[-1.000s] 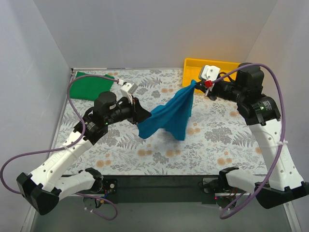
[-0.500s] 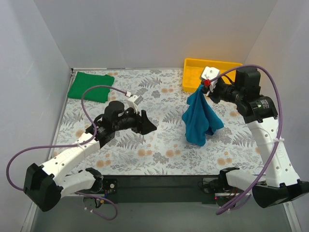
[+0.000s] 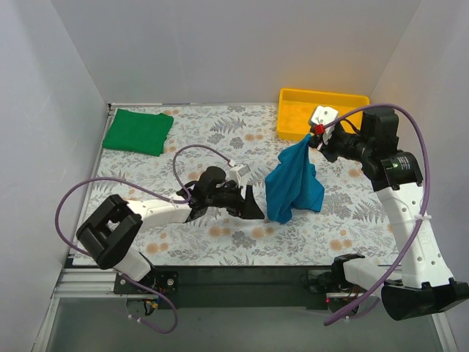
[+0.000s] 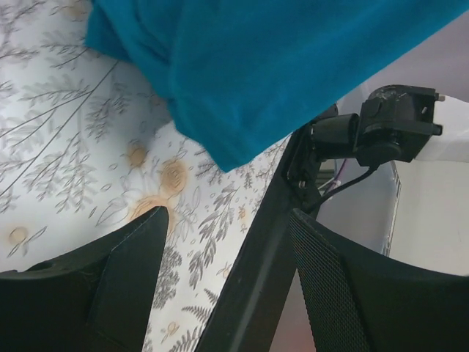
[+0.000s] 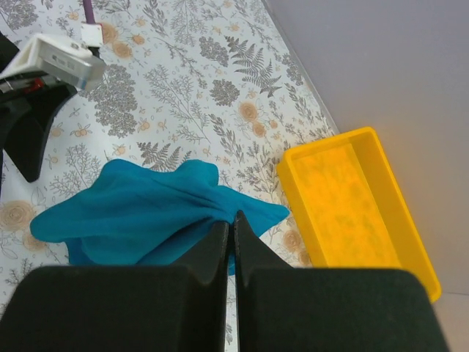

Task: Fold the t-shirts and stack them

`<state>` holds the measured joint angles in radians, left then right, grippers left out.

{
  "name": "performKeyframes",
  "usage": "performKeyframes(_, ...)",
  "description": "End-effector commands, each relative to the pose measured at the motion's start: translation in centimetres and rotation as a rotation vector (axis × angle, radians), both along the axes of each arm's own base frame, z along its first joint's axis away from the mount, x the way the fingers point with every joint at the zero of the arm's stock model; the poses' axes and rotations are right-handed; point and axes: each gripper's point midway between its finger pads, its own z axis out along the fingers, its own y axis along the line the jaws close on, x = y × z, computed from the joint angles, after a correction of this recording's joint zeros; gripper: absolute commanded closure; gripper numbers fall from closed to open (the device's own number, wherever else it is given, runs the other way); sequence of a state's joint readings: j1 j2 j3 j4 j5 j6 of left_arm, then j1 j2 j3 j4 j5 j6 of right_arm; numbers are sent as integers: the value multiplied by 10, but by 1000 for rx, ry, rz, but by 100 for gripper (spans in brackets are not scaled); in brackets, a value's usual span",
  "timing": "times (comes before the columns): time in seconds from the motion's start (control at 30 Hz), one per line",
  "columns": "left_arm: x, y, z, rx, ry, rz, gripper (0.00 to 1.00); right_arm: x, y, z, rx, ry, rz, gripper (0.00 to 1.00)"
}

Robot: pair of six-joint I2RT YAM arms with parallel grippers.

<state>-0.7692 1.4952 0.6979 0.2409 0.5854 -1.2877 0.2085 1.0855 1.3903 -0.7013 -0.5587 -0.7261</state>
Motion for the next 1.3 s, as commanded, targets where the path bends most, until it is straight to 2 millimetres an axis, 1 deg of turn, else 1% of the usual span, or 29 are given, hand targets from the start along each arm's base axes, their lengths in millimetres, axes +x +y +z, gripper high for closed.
performKeyframes(0.0, 6, -33, 38, -133, -89, -53, 34, -6, 3, 11, 42, -34, 22, 99)
performKeyframes(0.1, 16, -49, 30, -123, -77, -50, 34, -6, 0, 6, 40, -28, 12, 99)
performKeyframes(0.13, 21, -57, 22, -101, -61, -53, 34, -6, 0, 5, 40, -23, 13, 99)
performKeyframes(0.2, 27, -62, 9, -64, -39, -45, 34, -7, 0, 4, 42, -23, 12, 99)
performKeyframes(0.23, 28, -64, -4, -39, -19, -47, 34, -8, -1, 5, 44, -24, 10, 99)
performKeyframes(0.3, 34, -67, -11, -13, -32, -32, 34, -8, -2, 4, 45, -24, 5, 99)
performKeyframes(0.37, 36, -65, -22, 23, -30, -31, 34, -9, -2, 4, 45, -26, 5, 99)
performKeyframes(0.43, 38, -62, -27, 46, -37, -13, 35, -9, -3, 3, 47, -24, 6, 99)
performKeyframes(0.47, 38, -61, -26, 45, -38, -13, 42, -9, -3, 3, 47, -24, 6, 99)
performKeyframes(0.5, 38, -61, -24, 40, -39, -13, 51, -9, -4, 3, 49, -21, 3, 99)
performKeyframes(0.53, 34, -64, -18, 16, -40, -34, 66, -9, -3, 1, 49, -19, 5, 99)
performKeyframes(0.57, 33, -65, -13, 0, -39, -39, 90, -9, -4, 1, 48, -20, 1, 99)
performKeyframes(0.6, 33, -66, 0, -28, -50, -40, 100, -9, -5, 2, 48, -21, -1, 99)
performKeyframes(0.7, 32, -65, 32, -74, -98, -38, 100, -6, -9, 7, 35, -39, -27, 99)
performKeyframes(0.73, 34, -59, 62, -100, -167, -20, 100, -3, -14, 13, 20, -63, -52, 99)
performKeyframes(0.77, 37, -56, 77, -105, -202, -1, 100, -1, -17, 18, 12, -81, -65, 99)
performKeyframes(0.8, 37, -51, 97, -116, -250, 13, 100, 0, -19, 21, -4, -99, -75, 99)
performKeyframes(0.83, 40, -41, 131, -127, -332, 50, 100, 3, -24, 34, -15, -130, -101, 99)
performKeyframes(0.87, 40, -35, 153, -139, -385, 66, 100, 4, -26, 40, -21, -147, -111, 99)
performKeyframes(0.93, 41, -22, 187, -143, -457, 104, 100, 8, -32, 56, -35, -185, -143, 99)
performKeyframes(0.97, 40, -10, 226, -174, -545, 135, 100, 7, -34, 77, -27, -233, -154, 99)
performKeyframes(1.0, 40, -5, 246, -190, -583, 154, 100, 7, -35, 87, -21, -249, -164, 99)
performKeyframes(1.03, 37, 1, 257, -185, -606, 160, 100, 10, -38, 95, -17, -265, -182, 99)
performKeyframes(1.07, 33, 10, 290, -226, -668, 177, 100, 10, -40, 107, -7, -287, -194, 99)
performKeyframes(1.1, 33, 16, 299, -220, -685, 194, 100, 7, -45, 130, 26, -321, -224, 99)
performKeyframes(1.13, 30, 20, 309, -228, -704, 200, 100, 9, -47, 140, 41, -335, -237, 99)
performKeyframes(1.17, 26, 27, 332, -255, -748, 213, 100, 7, -49, 149, 50, -353, -244, 99)
performKeyframes(1.2, 25, 32, 337, -250, -756, 225, 100, 2, -54, 170, 60, -403, -263, 99)
performKeyframes(1.27, 21, 40, 352, -265, -785, 238, 100, -1, -59, 189, 68, -458, -285, 99)
